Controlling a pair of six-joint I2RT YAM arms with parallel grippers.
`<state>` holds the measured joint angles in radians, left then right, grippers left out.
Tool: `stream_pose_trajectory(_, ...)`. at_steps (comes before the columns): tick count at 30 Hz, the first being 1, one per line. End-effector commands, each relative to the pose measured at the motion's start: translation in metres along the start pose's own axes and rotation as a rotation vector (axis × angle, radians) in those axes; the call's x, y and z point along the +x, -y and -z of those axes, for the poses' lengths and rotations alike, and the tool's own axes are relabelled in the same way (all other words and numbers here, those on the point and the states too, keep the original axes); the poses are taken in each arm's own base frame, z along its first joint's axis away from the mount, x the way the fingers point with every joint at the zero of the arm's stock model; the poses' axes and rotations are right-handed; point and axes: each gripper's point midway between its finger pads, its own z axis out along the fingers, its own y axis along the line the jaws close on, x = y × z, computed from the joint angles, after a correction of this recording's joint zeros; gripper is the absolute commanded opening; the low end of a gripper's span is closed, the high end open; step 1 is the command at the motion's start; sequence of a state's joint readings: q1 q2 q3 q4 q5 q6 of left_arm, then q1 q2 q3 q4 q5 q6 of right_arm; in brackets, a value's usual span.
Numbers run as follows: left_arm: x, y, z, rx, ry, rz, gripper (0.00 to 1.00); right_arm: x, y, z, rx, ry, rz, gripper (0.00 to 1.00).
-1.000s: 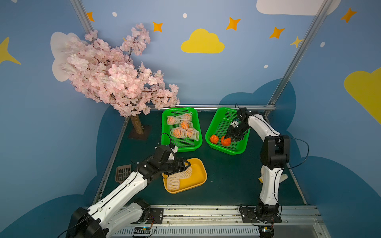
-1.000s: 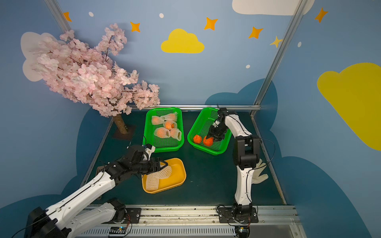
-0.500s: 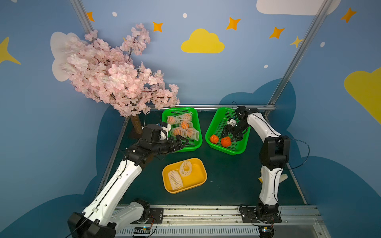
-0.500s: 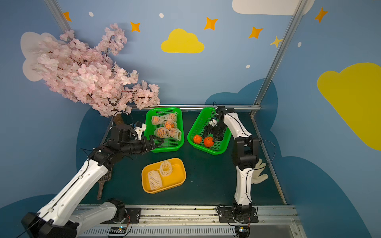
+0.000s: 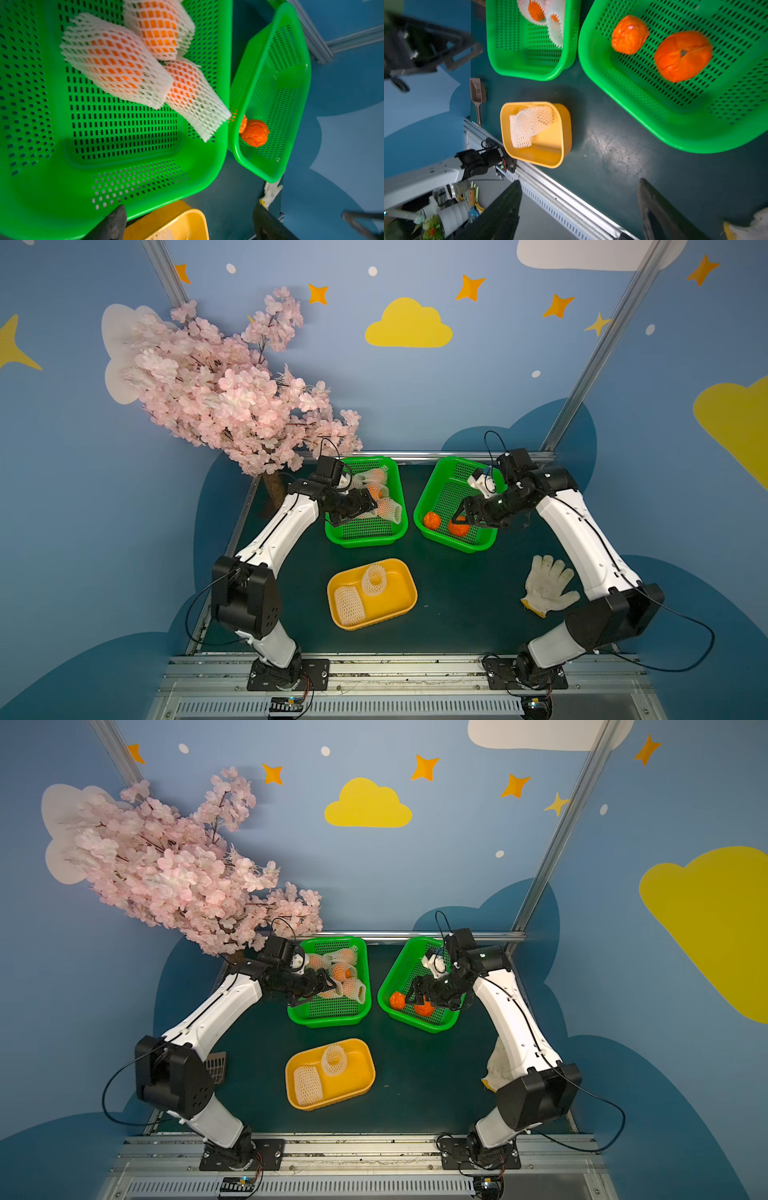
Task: Remove foam nets from oranges
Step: Pick up the orange from the basket.
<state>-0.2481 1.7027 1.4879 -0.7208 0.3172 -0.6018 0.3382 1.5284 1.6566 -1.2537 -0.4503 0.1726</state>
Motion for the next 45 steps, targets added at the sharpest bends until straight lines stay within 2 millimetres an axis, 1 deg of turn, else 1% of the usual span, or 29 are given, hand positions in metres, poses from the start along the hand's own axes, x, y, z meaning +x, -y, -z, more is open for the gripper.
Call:
stream_pose_trajectory(1, -0.027, -0.007, -0.015, 0.014, 0.044, 0.108, 0.93, 0.023, -0.015, -0.01, -0.039, -0.045, -0.01, 0.86)
stream_pose_trajectory(5, -0.054, -0.017, -0.039, 0.037, 0.097, 0.245, 0.92, 0.043, -0.031, -0.012, -0.077, -0.067, 0.006, 0.86)
stream_pose_trajectory(8, -0.068, -0.025, -0.057, 0.029, 0.12, 0.33, 0.92, 0.054, -0.037, -0.011, -0.086, -0.082, 0.009, 0.86)
stream_pose_trajectory(11, -0.074, -0.036, -0.077, 0.011, 0.116, 0.415, 0.92, 0.063, -0.039, -0.007, -0.092, -0.082, 0.009, 0.86)
stream_pose_trajectory(16, -0.087, -0.049, -0.099, -0.021, 0.134, 0.49, 0.94, 0.074, -0.046, -0.001, -0.111, -0.073, 0.006, 0.86)
stream_pose_trajectory(17, -0.09, -0.056, -0.102, -0.053, 0.153, 0.505, 0.93, 0.076, -0.047, 0.0, -0.111, -0.071, 0.007, 0.86)
stream_pose_trajectory(21, -0.098, -0.066, -0.108, -0.072, 0.187, 0.559, 0.94, 0.085, -0.048, -0.003, -0.123, -0.078, 0.003, 0.86)
stream_pose_trajectory(25, -0.099, -0.074, -0.116, -0.107, 0.179, 0.593, 0.93, 0.091, -0.045, -0.005, -0.113, -0.093, 0.003, 0.86)
stream_pose_trajectory(28, -0.097, -0.08, -0.121, -0.128, 0.177, 0.614, 0.9, 0.093, -0.043, -0.006, -0.106, -0.094, 0.009, 0.86)
stream_pose_trajectory(37, -0.091, -0.077, -0.128, -0.129, 0.1, 0.577, 0.73, 0.088, -0.041, -0.011, -0.102, -0.103, 0.011, 0.86)
stream_pose_trajectory(40, -0.086, -0.08, -0.128, -0.143, 0.072, 0.55, 0.72, 0.086, -0.041, -0.012, -0.104, -0.102, 0.008, 0.86)
stream_pose_trajectory(43, -0.081, -0.081, -0.131, -0.145, 0.039, 0.533, 0.67, 0.084, -0.043, -0.012, -0.114, -0.097, 0.012, 0.86)
stream_pose_trajectory(45, -0.079, -0.082, -0.133, -0.158, 0.025, 0.518, 0.67, 0.082, -0.043, -0.012, -0.116, -0.095, 0.01, 0.86)
